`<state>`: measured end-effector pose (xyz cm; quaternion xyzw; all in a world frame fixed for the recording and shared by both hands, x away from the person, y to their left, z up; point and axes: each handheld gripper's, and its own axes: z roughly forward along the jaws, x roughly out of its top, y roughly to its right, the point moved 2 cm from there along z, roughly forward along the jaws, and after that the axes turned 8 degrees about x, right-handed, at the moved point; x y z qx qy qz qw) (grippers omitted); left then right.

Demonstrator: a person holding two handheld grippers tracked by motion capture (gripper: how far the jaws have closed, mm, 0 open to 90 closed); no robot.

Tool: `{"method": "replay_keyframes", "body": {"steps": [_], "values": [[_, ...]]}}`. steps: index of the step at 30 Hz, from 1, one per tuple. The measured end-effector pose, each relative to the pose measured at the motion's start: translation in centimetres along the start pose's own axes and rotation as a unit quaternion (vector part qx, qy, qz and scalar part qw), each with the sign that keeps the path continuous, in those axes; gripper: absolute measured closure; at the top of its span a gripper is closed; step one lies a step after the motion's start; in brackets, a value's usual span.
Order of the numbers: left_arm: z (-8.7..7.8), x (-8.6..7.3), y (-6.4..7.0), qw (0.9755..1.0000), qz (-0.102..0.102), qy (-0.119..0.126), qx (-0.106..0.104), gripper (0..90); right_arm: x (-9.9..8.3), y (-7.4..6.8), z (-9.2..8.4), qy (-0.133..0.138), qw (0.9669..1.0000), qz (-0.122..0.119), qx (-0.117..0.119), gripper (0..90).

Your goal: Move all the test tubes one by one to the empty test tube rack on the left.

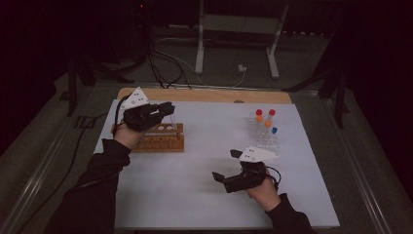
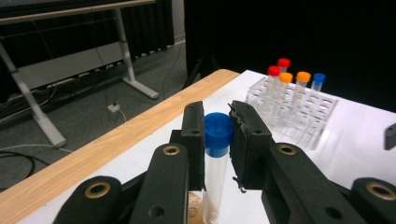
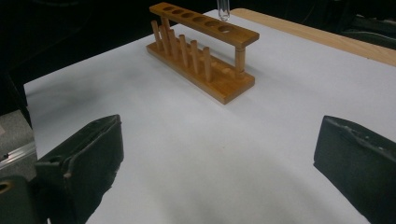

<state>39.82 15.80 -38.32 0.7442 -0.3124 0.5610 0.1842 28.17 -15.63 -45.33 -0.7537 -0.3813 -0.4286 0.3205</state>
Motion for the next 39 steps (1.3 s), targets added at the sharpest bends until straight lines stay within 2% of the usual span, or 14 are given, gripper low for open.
{"method": "replay_keyframes", "body": {"steps": [6, 13, 27, 39], "values": [[0.6, -0.6, -1.3, 0.9998, -0.009, -0.009, 0.017, 77.7, 0.0, 0.0, -0.1, 0.002, 1.0, -0.001, 0.0, 1.5], [1.4, -2.1, -1.9, 0.9991, -0.017, -0.022, 0.033, 77.7, 0.0, 0.1, -0.2, 0.006, 1.0, -0.001, -0.001, 1.5], [2.9, -5.1, -1.7, 0.9979, -0.042, -0.038, 0.029, 77.7, -0.1, -0.1, -0.4, 0.005, 1.0, -0.005, 0.0, 1.6], [3.4, -6.8, -1.4, 0.9972, -0.045, -0.052, 0.03, 77.6, -0.2, -0.1, -0.4, 0.001, 1.0, -0.007, 0.001, 1.7]]}}
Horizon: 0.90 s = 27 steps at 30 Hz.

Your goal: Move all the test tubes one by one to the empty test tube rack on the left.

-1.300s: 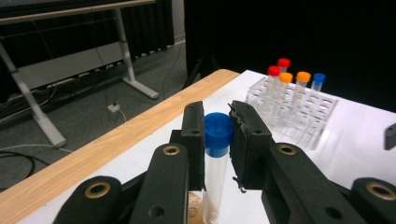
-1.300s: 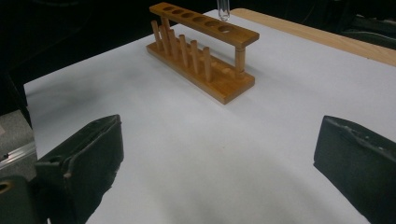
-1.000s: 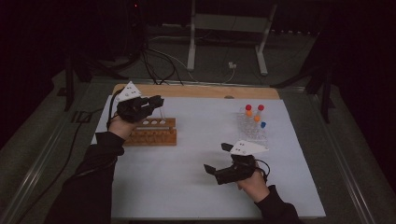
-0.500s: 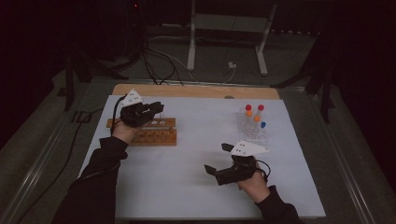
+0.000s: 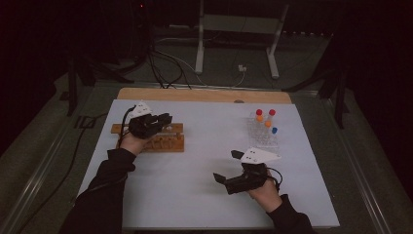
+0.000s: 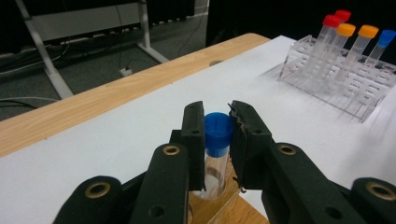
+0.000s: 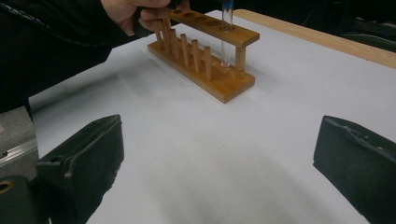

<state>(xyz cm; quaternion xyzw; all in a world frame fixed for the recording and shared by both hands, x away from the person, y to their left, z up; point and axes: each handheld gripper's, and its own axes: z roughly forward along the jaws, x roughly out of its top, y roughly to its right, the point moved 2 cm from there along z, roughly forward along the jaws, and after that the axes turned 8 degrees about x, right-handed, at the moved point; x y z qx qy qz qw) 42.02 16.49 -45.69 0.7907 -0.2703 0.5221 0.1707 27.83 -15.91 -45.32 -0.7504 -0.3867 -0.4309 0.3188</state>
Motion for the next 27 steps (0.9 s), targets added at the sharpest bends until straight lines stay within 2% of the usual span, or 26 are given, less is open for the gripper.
{"method": "replay_keyframes", "body": {"steps": [8, 15, 21, 27], "values": [[0.19, -0.6, 0.09, 1.0, 0.001, -0.006, 0.002, 77.6, 0.02, 0.01, -0.05, 0.003, 1.0, 0.002, 0.002, 1.7], [0.3, -0.88, 0.26, 0.9999, 0.01, -0.008, 0.004, 77.5, 0.02, -0.02, -0.09, 0.003, 1.0, 0.001, 0.001, 1.7], [0.45, -0.76, 0.22, 0.9999, 0.006, -0.012, 0.0, 77.2, 0.16, 0.13, -0.32, 0.016, 0.9998, -0.007, -0.002, 1.7], [0.36, -0.75, 0.08, 0.9998, 0.0, -0.016, -0.007, 75.6, 0.41, 0.48, -0.86, 0.015, 0.9997, -0.018, -0.011, 1.6]]}}
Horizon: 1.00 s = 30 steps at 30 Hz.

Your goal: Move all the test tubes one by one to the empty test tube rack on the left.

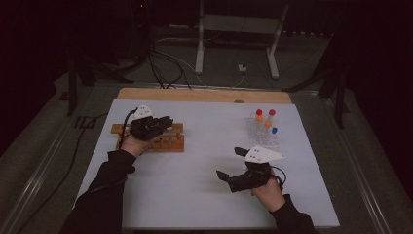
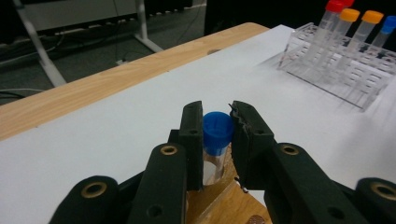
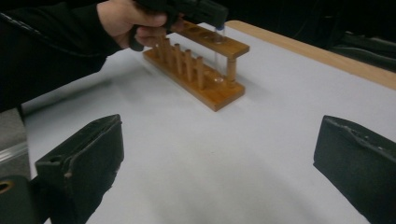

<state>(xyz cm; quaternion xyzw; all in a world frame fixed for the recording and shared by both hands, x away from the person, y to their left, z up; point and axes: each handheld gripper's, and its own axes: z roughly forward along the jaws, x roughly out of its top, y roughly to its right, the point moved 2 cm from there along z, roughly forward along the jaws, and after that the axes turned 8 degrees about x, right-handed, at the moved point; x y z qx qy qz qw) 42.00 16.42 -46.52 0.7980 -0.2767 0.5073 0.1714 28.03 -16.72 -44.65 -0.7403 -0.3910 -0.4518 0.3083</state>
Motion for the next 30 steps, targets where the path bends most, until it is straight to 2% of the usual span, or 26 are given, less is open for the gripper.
{"method": "replay_keyframes", "body": {"steps": [2, 6, 13, 15, 19, 21, 25, 30], "values": [[-0.2, 0.0, 0.0, 0.9999, -0.005, 0.001, -0.011, 69.8, 0.2, 0.1, -0.3, 0.005, 1.0, -0.003, -0.006, 1.6], [-1.1, 0.3, 0.2, 0.9997, -0.012, 0.011, -0.017, 57.0, 0.7, 0.5, -1.2, 0.009, 0.9996, -0.011, -0.025, 1.6], [-3.2, 0.9, 0.6, 0.9992, -0.015, 0.021, -0.03, 33.9, 1.5, 2.0, -3.7, 0.029, 0.9964, -0.021, -0.078, 1.7], [-3.6, 1.0, 0.7, 0.9992, -0.017, 0.019, -0.031, 25.0, 1.6, 2.6, -4.4, 0.032, 0.9945, -0.021, -0.098, 1.7], [-4.3, 0.8, 1.3, 0.9987, -0.014, 0.008, -0.048, 13.4, 1.8, 3.8, -5.8, 0.039, 0.9923, -0.013, -0.117, 1.7], [-4.6, 0.7, 1.7, 0.9984, -0.007, 0.005, -0.056, 7.0, 1.8, 4.3, -6.2, 0.037, 0.9914, -0.009, -0.125, 1.7], [-5.2, 0.4, 2.4, 0.9975, -0.003, 0.005, -0.07, 2.5, 1.7, 5.5, -7.2, 0.042, 0.9885, 0.006, -0.145, 1.7], [-5.9, -0.3, 3.6, 0.9963, -0.001, 0.004, -0.086, 2.4, 1.1, 7.2, -8.1, 0.042, 0.9833, 0.028, -0.175, 1.7]]}}
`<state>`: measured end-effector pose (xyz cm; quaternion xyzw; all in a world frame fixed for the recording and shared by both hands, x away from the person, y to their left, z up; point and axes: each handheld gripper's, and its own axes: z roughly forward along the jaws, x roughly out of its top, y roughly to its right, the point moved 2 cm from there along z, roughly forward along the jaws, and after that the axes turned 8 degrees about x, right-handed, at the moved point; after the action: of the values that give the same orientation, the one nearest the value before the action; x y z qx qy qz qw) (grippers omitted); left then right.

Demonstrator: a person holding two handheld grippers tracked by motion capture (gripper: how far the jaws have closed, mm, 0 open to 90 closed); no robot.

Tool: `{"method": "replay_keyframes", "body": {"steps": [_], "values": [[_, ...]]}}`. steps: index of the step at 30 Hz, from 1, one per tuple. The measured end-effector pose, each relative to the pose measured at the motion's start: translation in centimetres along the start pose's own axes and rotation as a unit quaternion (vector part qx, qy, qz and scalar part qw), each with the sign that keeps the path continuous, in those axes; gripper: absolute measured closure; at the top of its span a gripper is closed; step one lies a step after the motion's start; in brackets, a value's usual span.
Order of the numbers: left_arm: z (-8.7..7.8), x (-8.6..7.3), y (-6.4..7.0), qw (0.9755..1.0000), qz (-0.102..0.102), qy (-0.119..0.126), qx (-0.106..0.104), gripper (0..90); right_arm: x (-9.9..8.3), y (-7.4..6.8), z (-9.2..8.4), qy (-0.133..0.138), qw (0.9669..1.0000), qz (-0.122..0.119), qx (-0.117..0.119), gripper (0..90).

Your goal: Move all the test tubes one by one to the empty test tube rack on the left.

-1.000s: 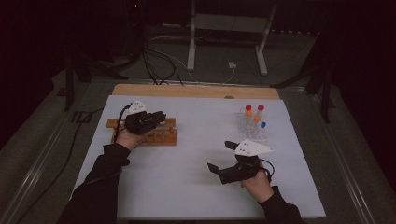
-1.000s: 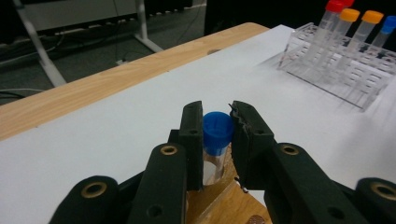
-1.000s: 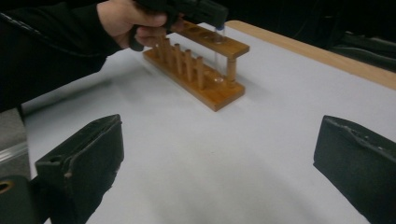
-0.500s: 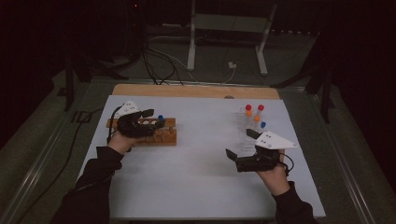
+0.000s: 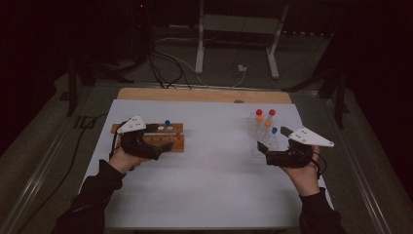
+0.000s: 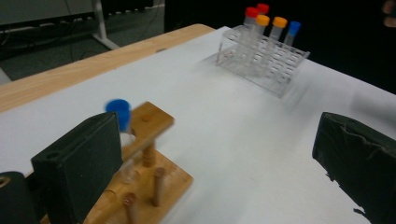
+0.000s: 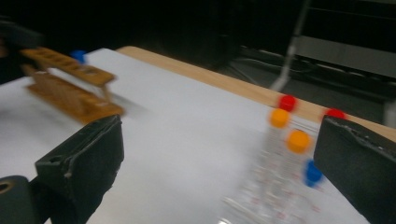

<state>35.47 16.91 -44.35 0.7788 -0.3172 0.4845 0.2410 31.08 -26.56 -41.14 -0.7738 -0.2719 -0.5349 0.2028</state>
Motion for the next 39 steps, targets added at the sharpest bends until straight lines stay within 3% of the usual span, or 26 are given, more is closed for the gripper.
{"method": "replay_keyframes", "body": {"steps": [9, 14, 18, 26, 39], "values": [[-0.3, -1.1, 1.9, 0.9996, 0.005, -0.003, -0.027, 2.4, -1.7, 3.0, 0.1, -0.024, 0.9988, 0.027, -0.034, 1.8], [-0.5, -1.4, 2.4, 0.9994, 0.009, -0.001, -0.033, 2.4, -2.7, 4.3, 0.4, -0.04, 0.9969, 0.038, -0.056, 6.6], [-0.6, -1.5, 2.6, 0.9994, 0.011, -0.003, -0.034, 2.4, -3.7, 5.1, 0.6, -0.047, 0.9955, 0.05, -0.064, 16.1], [-0.6, -1.8, 2.5, 0.9993, 0.01, -0.006, -0.035, 2.5, -5.0, 6.0, 2.0, -0.076, 0.9941, 0.052, -0.057, 46.6], [-0.7, -1.8, 2.5, 0.9994, 0.012, -0.007, -0.033, 2.5, -5.3, 7.5, 4.0, -0.093, 0.9899, 0.077, -0.074, 67.0]]}}
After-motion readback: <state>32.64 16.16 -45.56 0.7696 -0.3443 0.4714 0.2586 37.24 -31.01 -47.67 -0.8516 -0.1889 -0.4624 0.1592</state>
